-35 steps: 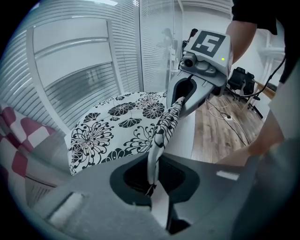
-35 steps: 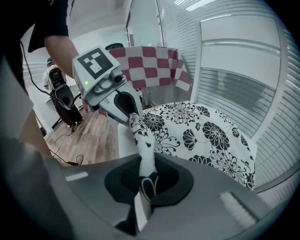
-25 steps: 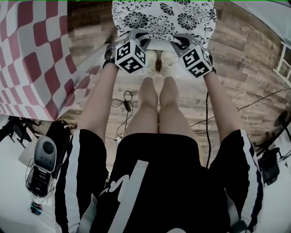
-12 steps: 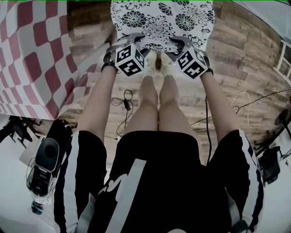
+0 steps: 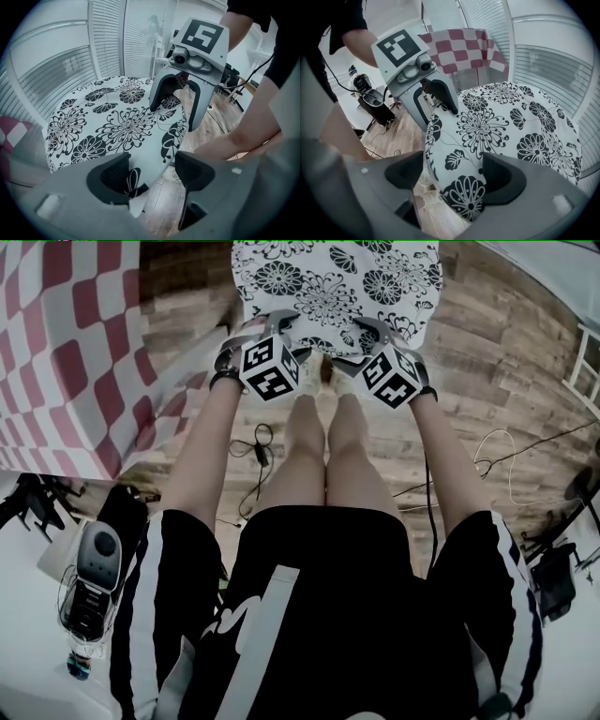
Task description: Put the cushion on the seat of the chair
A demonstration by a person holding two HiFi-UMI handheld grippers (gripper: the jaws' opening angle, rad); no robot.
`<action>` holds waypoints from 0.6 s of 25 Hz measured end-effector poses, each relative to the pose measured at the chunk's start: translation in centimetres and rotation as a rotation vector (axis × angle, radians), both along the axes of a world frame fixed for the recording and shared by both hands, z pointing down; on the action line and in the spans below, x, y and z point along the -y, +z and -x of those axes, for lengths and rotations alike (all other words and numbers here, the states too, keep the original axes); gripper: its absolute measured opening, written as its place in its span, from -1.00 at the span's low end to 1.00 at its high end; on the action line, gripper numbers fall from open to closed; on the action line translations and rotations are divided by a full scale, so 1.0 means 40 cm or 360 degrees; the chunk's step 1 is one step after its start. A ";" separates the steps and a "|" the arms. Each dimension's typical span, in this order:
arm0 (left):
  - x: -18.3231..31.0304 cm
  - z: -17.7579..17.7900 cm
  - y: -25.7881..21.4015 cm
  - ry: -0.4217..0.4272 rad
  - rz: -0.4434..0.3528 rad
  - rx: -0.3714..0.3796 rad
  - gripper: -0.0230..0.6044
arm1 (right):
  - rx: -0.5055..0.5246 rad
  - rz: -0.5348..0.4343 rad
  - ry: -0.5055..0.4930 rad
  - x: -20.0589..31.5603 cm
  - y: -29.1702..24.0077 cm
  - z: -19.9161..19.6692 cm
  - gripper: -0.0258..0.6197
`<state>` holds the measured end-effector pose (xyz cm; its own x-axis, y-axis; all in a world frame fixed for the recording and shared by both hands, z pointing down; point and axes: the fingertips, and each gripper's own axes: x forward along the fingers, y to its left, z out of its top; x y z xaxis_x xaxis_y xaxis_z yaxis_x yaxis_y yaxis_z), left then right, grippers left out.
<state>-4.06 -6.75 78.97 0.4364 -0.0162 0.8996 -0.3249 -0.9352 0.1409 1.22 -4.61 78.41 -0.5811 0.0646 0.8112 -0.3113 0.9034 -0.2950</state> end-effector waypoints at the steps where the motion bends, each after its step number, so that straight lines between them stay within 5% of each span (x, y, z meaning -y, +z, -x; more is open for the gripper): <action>1: -0.002 0.001 -0.001 -0.0002 -0.0003 0.0000 0.08 | 0.0004 0.0001 0.0009 0.000 -0.003 -0.001 0.25; 15: -0.002 0.013 -0.039 -0.0156 -0.0081 -0.0003 0.14 | 0.0154 -0.0059 0.0258 0.014 -0.103 -0.005 0.37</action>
<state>-4.57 -6.66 77.39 0.4320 -0.1046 0.8958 -0.4150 -0.9049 0.0945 1.40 -5.17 74.31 -0.6570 -0.0652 0.7510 -0.4256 0.8544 -0.2981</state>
